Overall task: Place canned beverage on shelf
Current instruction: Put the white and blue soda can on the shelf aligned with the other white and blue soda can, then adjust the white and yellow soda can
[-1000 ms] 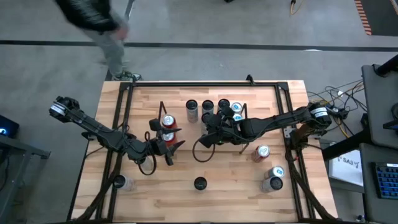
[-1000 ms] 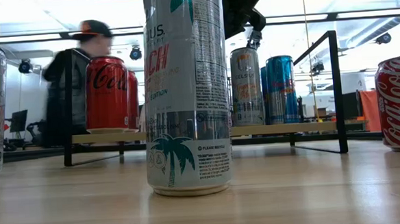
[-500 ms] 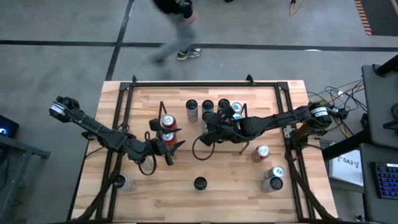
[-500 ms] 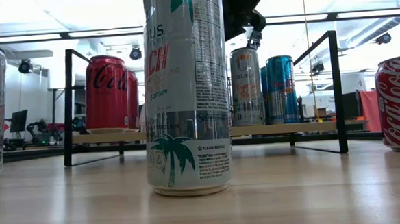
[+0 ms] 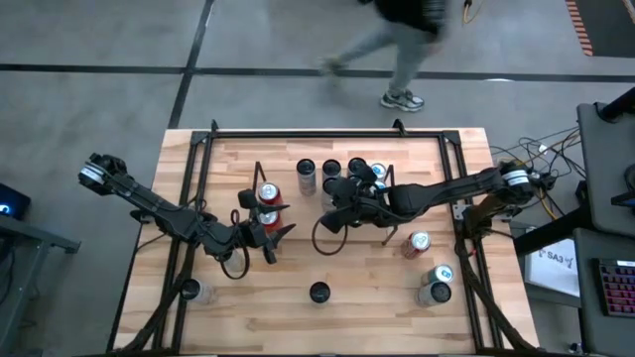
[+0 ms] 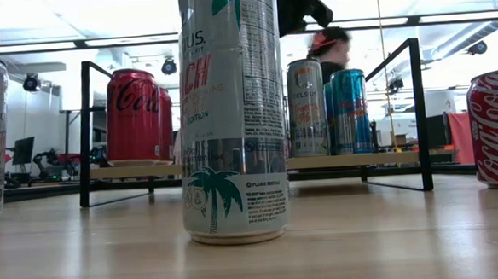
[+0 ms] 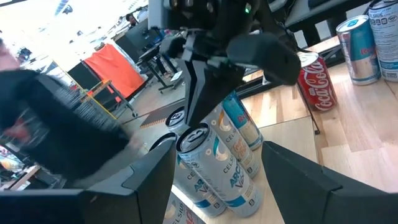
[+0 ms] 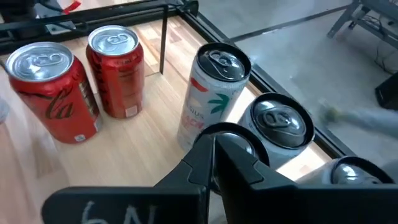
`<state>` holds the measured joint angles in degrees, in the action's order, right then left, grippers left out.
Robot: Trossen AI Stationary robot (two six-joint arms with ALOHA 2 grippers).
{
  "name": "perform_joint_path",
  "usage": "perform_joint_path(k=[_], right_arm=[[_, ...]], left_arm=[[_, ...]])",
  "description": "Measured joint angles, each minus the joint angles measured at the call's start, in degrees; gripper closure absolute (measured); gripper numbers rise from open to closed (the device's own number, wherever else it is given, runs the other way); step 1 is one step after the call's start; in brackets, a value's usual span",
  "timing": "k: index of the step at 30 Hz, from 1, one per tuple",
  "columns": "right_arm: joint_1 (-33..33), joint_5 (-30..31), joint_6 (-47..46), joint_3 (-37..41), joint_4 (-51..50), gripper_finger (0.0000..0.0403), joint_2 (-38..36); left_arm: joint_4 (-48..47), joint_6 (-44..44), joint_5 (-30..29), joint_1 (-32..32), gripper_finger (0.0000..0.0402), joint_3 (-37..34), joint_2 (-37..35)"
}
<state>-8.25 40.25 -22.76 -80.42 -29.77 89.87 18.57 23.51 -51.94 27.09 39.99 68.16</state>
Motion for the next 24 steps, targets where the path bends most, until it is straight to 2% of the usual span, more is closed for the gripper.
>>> perform_joint_path(k=[12, 24], right_arm=[[1.7, 0.2, -10.8, -2.8, -16.9, 0.0390, -2.1], [1.7, -5.2, -11.7, -2.8, -19.6, 0.0390, -2.0]], left_arm=[[0.0, 0.0, 0.0, 0.0, 0.0178, 0.0, 0.0], [0.0, 0.0, 0.0, 0.0, 0.0178, 0.0, 0.0]])
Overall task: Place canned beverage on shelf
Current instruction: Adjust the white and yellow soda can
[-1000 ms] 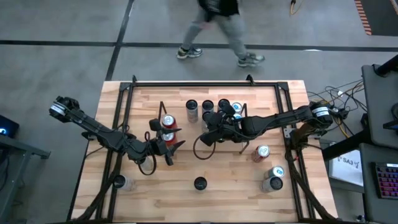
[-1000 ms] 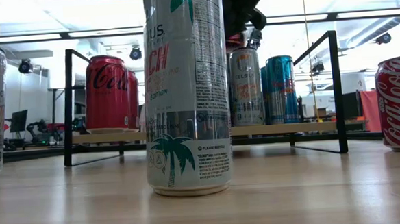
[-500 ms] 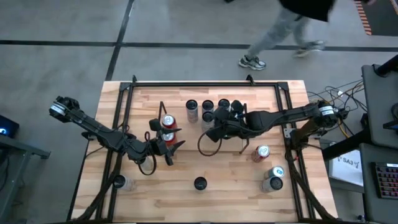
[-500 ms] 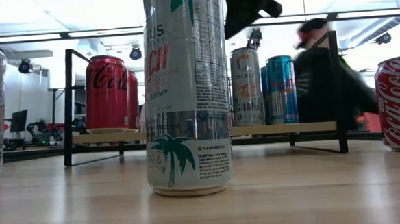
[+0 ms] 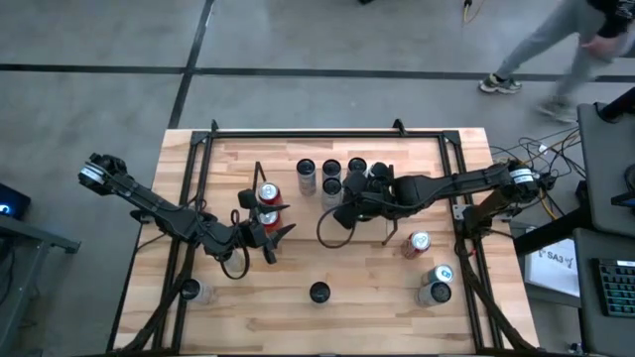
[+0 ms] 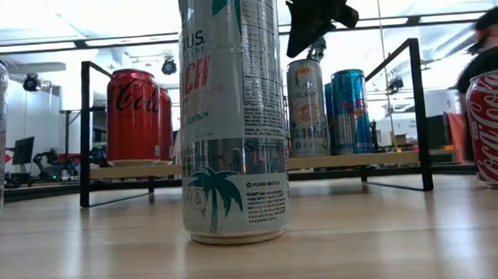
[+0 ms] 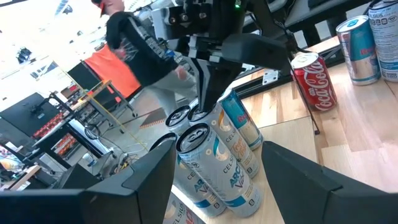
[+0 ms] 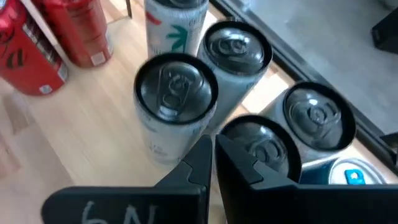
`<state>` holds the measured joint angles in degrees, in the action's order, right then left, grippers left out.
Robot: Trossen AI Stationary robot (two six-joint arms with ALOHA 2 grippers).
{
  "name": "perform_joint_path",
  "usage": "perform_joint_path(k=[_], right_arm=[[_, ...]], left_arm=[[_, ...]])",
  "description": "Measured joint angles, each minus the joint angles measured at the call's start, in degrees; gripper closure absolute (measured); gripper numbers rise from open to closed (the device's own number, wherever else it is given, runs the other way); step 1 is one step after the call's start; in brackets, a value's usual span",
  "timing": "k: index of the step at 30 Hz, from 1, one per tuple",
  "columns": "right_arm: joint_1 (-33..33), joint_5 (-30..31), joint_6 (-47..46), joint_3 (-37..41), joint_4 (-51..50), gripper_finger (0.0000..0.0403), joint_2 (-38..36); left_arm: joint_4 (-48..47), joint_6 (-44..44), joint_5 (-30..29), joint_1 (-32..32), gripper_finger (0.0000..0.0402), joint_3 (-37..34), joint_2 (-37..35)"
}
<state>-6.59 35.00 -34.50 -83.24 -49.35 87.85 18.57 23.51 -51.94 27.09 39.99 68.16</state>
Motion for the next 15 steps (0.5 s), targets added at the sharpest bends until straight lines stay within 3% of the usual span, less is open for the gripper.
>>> perform_joint_path(k=[15], right_arm=[[0.0, -2.0, -2.3, 0.0, -5.7, 0.0390, 0.0]], left_arm=[[0.0, 0.0, 0.0, 0.0, 0.0178, 0.0, 0.0]])
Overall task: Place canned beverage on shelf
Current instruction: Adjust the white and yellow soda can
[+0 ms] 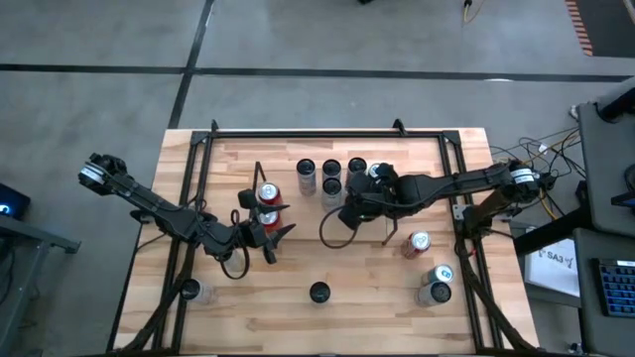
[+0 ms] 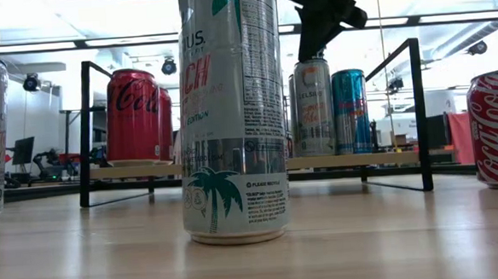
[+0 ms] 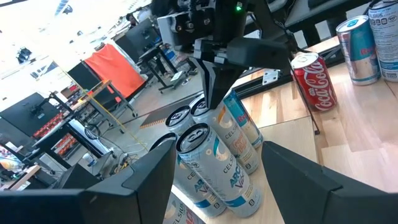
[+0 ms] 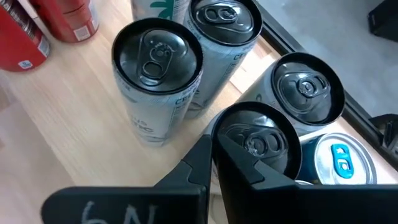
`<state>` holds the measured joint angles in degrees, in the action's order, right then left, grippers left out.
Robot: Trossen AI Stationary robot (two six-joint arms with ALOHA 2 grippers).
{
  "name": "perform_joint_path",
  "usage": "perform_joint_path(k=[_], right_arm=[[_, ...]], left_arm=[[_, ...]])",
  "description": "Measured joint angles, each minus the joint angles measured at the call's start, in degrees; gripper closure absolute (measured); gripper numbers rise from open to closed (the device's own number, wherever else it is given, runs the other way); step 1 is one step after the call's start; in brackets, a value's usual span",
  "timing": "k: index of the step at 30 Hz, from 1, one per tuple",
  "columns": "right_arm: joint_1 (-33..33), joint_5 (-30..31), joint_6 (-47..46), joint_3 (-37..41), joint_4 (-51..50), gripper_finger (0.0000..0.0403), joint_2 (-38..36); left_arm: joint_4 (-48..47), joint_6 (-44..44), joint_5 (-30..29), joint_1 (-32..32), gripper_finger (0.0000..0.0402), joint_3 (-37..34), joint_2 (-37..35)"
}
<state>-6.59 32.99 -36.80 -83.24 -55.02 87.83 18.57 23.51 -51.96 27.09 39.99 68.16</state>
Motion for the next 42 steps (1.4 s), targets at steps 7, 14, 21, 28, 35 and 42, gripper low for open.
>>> perform_joint_path(k=[7, 14, 21, 28, 35, 42], right_arm=[[0.0, 0.2, 0.7, 0.0, 0.0, 0.0390, -0.4], [0.7, 4.1, 0.8, 0.1, 0.3, 0.0390, -1.2], [1.6, 4.5, 1.0, 0.1, 0.5, 0.0390, 0.4], [0.9, 4.7, 3.1, 0.0, 2.1, 0.0390, 1.2], [-0.1, 4.2, 6.6, 0.0, 2.8, 0.0390, 1.1], [0.0, 4.3, 5.6, 0.0, 2.7, 0.0390, 1.1]], left_arm=[[0.0, 0.0, 0.0, 0.0, 0.0178, 0.0, 0.0], [0.0, 0.0, 0.0, 0.0, 0.0178, 0.0, 0.0], [0.0, 0.0, 0.0, 0.0, 0.0178, 0.0, 0.0], [0.0, 0.0, 0.0, 0.0, 0.0178, 0.0, 0.0], [0.0, 0.0, 0.0, 0.0, 0.0178, 0.0, 0.0], [0.0, 0.0, 0.0, 0.0, 0.0178, 0.0, 0.0]])
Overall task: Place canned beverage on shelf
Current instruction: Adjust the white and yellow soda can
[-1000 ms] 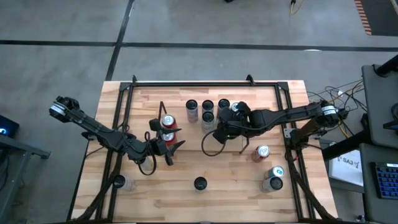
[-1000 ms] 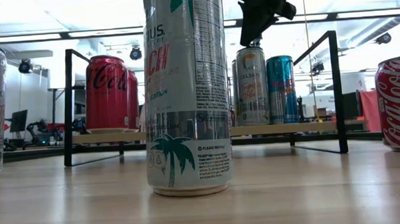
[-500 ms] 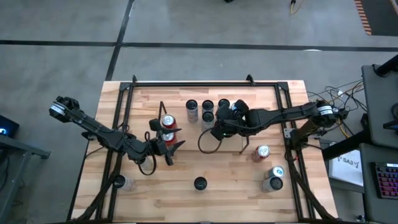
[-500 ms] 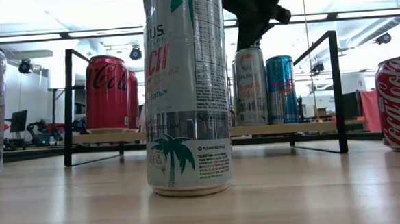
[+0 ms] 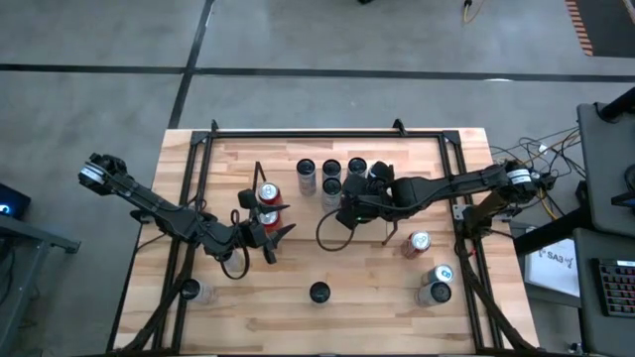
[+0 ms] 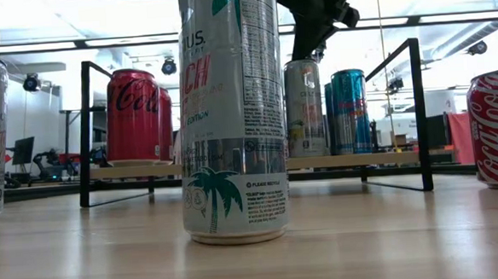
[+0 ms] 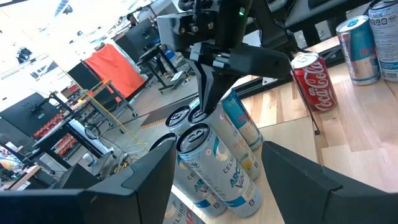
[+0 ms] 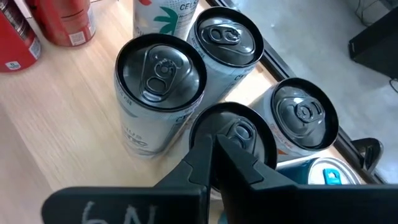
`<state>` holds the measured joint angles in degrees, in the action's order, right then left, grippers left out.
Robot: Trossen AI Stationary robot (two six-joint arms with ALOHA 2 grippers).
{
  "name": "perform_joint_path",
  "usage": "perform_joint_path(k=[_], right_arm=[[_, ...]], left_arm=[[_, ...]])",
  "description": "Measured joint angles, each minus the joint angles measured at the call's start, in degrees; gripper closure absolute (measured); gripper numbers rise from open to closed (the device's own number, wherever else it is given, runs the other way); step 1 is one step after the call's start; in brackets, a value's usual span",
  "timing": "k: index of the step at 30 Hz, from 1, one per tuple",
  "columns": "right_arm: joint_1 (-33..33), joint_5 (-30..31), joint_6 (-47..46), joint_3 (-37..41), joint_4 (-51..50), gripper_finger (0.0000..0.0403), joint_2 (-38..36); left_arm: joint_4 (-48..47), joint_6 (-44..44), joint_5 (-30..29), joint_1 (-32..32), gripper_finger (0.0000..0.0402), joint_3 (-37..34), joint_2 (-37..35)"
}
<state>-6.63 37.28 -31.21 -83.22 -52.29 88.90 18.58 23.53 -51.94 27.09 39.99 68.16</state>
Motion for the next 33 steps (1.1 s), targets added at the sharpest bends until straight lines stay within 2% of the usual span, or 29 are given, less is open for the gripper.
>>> perform_joint_path(k=[19, 33], right_arm=[[0.3, -0.9, -8.3, 0.0, -1.5, 0.0390, -0.2], [0.3, -1.4, -8.4, 0.0, -1.6, 0.0390, -1.8]], left_arm=[[0.0, 0.0, 0.0, 0.0, 0.0178, 0.0, 0.0], [0.0, 0.0, 0.0, 0.0, 0.0178, 0.0, 0.0]])
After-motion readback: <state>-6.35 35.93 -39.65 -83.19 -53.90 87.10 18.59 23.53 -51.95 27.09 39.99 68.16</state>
